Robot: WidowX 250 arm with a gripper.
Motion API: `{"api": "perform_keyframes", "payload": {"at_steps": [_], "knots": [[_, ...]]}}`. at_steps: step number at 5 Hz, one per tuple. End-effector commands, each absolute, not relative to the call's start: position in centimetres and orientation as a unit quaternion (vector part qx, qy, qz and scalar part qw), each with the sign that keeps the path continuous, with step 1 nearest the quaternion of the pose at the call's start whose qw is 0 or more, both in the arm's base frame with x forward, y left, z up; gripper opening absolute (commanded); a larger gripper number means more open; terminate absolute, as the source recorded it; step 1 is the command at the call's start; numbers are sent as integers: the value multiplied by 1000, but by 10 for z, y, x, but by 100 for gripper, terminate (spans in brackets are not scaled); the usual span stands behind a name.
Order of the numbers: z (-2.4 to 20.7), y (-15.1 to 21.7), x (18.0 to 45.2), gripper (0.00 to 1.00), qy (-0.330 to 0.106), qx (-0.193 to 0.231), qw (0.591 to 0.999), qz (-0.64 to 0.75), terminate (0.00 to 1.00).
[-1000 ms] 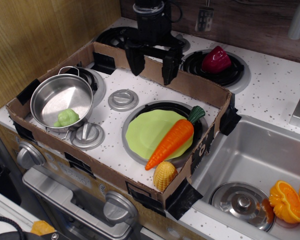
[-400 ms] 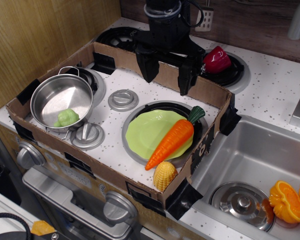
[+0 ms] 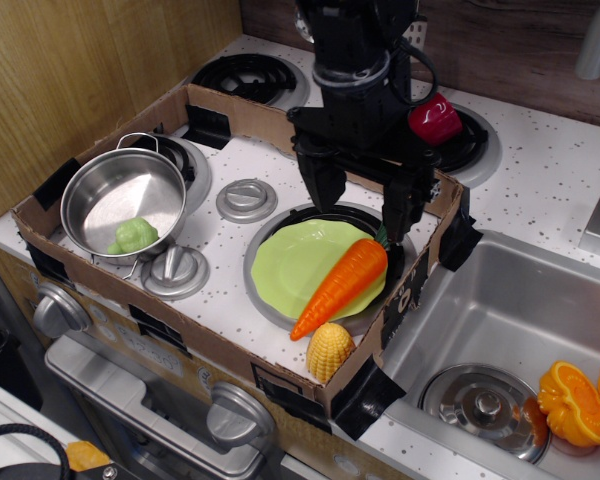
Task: Take carrot off plate
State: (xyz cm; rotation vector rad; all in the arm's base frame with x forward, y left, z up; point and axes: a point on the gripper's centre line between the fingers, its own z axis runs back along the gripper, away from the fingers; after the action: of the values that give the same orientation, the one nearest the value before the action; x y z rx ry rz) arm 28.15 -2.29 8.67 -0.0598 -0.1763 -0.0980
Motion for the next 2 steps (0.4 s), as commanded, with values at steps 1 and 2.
{"api": "perform_keyframes", "payload": {"at_steps": [1, 2], "knots": [[71, -24, 283, 100, -122, -18, 991, -52, 0], [61, -23, 283, 100, -127, -13, 990, -53, 0]]}}
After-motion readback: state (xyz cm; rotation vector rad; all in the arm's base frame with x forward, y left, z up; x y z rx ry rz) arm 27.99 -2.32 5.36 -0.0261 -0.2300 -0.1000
